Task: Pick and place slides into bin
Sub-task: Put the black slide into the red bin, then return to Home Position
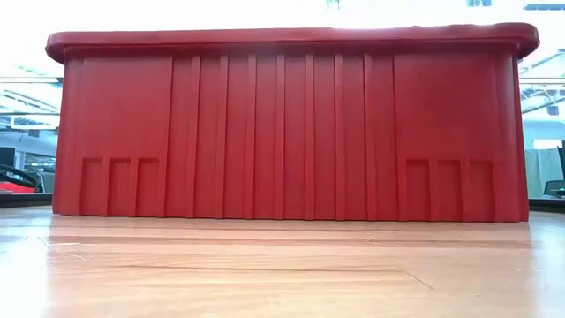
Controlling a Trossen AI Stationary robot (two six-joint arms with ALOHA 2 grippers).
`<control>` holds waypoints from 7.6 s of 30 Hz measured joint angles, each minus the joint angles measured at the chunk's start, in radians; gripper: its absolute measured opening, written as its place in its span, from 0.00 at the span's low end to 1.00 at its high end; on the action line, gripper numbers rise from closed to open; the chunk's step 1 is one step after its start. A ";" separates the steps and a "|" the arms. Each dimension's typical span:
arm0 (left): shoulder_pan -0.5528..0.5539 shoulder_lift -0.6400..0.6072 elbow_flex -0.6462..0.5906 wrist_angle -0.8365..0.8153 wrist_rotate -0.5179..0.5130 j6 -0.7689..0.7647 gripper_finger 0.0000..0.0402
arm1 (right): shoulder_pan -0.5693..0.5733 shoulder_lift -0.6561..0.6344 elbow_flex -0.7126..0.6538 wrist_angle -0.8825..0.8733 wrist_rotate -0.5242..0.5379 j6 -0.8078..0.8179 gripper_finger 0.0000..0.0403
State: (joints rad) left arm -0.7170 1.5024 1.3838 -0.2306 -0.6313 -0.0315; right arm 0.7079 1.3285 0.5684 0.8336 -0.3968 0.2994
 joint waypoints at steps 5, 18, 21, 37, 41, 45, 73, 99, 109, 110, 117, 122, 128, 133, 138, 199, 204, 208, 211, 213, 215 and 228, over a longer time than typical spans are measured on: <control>0.000 0.000 0.000 0.000 0.000 0.000 0.62 | -0.042 -0.015 0.151 -0.034 0.008 -0.338 0.01; -0.003 0.000 0.000 0.004 -0.083 0.019 0.62 | -0.139 -0.337 0.606 -0.810 0.716 -0.788 0.01; -0.003 0.000 0.000 0.004 -0.085 0.026 0.62 | -0.211 -0.379 0.717 -0.917 0.826 -0.797 0.01; 0.011 0.000 0.000 0.004 -0.118 0.065 0.62 | -0.862 -0.204 1.017 -1.280 0.964 -0.716 0.01; 0.011 0.000 0.000 0.004 -0.121 0.076 0.62 | -1.095 -0.055 1.147 -1.497 0.587 -0.541 0.01; 0.011 0.000 0.000 0.004 -0.145 0.088 0.62 | -1.259 0.104 1.268 -1.661 0.228 -0.485 0.01; 0.249 -0.413 0.001 -0.197 -0.234 0.190 0.62 | -1.383 0.665 1.365 -1.820 -0.568 -0.800 0.01; 0.433 -0.435 0.001 -0.246 -0.120 0.206 0.62 | -1.333 0.893 1.353 -1.915 -0.445 -0.917 0.01; 0.443 -0.435 0.001 -0.245 -0.118 0.206 0.62 | -1.328 0.916 1.354 -1.966 -0.358 -0.913 0.01; 0.443 -0.435 0.001 -0.245 -0.117 0.206 0.62 | -1.334 0.910 1.353 -1.964 -0.346 -0.913 0.01; 0.443 -0.435 0.001 -0.245 -0.100 0.205 0.62 | -1.358 0.886 1.352 -1.991 -0.358 -0.914 0.01; 0.443 -0.435 0.001 -0.245 -0.093 0.202 0.62 | -1.348 0.886 1.339 -1.944 -0.360 -0.914 0.01; 0.443 -0.435 0.001 -0.240 -0.093 0.201 0.62 | -1.309 0.884 1.308 -1.887 -0.360 -0.913 0.01; 0.443 -0.435 0.001 -0.238 -0.093 0.204 0.62 | -1.299 0.885 1.296 -1.845 -0.362 -0.913 0.01; 0.443 -0.435 0.001 -0.238 -0.093 0.204 0.62 | -1.296 0.885 1.296 -1.800 -0.361 -0.934 0.01; 0.433 -0.448 0.000 -0.318 -0.100 0.206 0.62 | -1.269 0.318 1.296 -1.603 -0.101 -0.579 0.58; 0.433 -0.443 0.000 -0.318 -0.094 0.204 0.62 | -1.268 0.226 1.297 -1.577 -0.102 -0.488 0.56; 0.433 -0.441 0.000 -0.328 -0.080 0.168 0.62 | -1.265 0.179 1.297 -1.579 -0.102 -0.343 0.57; 0.433 -0.442 0.000 -0.327 -0.077 0.124 0.62 | -1.241 0.139 1.273 -1.580 -0.102 -0.318 0.58; 0.433 -0.446 0.000 -0.329 -0.076 0.095 0.62 | -1.217 0.109 1.236 -1.578 -0.102 -0.319 0.58; 0.424 -0.450 0.000 -0.332 -0.077 0.086 0.62 | -1.189 0.073 1.182 -1.556 -0.102 -0.308 0.57; 0.403 -0.443 0.000 -0.290 0.228 0.177 0.62 | -1.072 -0.312 0.725 -1.220 -0.102 -0.187 0.58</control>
State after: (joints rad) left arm -0.3145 1.0592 1.3838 -0.5208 -0.4036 0.1453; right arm -0.3641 1.0164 1.2938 -0.3866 -0.4988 0.1119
